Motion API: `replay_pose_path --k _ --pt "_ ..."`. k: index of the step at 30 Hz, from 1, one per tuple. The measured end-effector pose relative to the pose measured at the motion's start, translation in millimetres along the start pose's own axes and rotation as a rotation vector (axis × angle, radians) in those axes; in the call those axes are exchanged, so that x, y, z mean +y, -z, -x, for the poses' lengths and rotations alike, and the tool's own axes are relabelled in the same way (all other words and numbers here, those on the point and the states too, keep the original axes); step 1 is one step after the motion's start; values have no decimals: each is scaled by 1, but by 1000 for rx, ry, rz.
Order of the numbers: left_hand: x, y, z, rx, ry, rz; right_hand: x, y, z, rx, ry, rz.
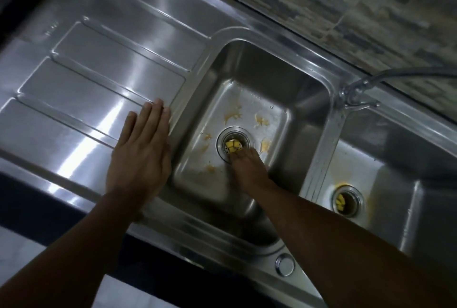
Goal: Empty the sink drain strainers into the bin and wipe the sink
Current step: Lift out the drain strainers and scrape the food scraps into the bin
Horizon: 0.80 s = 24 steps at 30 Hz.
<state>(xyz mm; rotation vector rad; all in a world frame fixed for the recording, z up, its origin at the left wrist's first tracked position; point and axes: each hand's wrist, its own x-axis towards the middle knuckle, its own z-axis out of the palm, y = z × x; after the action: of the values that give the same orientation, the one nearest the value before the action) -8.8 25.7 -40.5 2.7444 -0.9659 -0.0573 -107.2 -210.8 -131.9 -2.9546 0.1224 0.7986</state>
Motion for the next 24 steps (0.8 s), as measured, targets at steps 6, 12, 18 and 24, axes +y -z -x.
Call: replay_pose_path --k 6,12,18,24 --pt "0 -2 0 11 7 -14 -1 2 -6 100 -55 -9" --pt "-1 -4 -1 5 8 -35 5 1 -15 131 -106 -99" --pt "-1 -4 -1 17 8 -25 11 3 -14 177 -112 -110" --pt "0 -3 0 17 -7 -15 9 10 -13 174 -125 -301"
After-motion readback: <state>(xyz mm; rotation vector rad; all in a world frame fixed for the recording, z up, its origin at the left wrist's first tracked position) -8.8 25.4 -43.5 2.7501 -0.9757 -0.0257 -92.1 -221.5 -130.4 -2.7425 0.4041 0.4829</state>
